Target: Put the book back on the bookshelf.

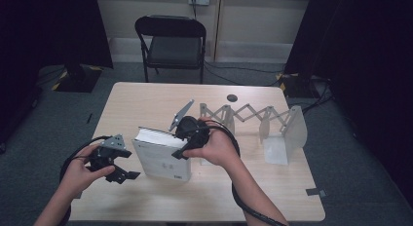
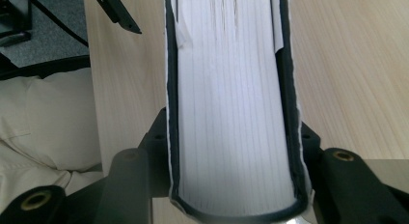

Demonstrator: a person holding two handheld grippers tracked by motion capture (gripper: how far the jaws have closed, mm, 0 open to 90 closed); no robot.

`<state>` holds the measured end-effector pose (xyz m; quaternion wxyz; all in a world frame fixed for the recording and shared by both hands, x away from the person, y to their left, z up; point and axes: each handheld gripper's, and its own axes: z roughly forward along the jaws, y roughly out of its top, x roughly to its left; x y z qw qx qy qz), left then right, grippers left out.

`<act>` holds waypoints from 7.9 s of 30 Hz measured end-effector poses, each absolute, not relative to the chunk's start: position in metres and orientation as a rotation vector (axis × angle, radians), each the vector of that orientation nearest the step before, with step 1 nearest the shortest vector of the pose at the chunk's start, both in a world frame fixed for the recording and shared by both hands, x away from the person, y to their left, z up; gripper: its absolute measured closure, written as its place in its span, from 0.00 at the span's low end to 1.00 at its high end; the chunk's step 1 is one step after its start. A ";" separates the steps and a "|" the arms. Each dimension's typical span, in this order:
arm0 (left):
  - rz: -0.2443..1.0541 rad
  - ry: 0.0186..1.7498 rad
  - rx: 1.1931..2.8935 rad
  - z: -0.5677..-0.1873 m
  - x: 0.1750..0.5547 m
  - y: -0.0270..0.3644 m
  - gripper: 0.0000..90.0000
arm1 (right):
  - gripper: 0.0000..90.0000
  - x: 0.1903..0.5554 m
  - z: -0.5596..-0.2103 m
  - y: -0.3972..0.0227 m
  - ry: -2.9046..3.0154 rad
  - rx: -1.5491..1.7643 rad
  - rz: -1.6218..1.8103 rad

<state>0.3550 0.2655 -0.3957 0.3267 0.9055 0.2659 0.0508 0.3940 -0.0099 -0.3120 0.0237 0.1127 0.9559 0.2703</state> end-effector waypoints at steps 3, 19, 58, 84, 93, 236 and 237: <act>0.129 0.691 2.368 -0.396 0.355 0.265 0.17 | 0.55 0.394 -0.313 -0.008 2.959 0.365 0.835; 0.133 0.703 2.392 -0.404 0.353 0.269 0.17 | 0.48 0.398 -0.324 0.013 2.981 0.367 0.802; 0.112 0.707 2.391 -0.412 0.352 0.268 0.17 | 0.43 0.405 -0.330 0.027 2.955 0.353 0.839; 0.093 0.715 2.386 -0.425 0.352 0.270 0.18 | 0.55 0.397 -0.330 0.029 2.960 0.423 0.786; 0.094 0.715 2.381 -0.428 0.350 0.267 0.18 | 0.53 0.389 -0.329 0.009 2.958 0.449 0.753; 0.253 0.634 2.269 -0.502 0.380 0.234 0.00 | 0.59 0.341 -0.291 -0.142 2.894 0.800 0.763; 0.253 0.634 2.269 -0.502 0.380 0.234 0.00 | 0.58 0.340 -0.292 -0.142 2.895 0.798 0.760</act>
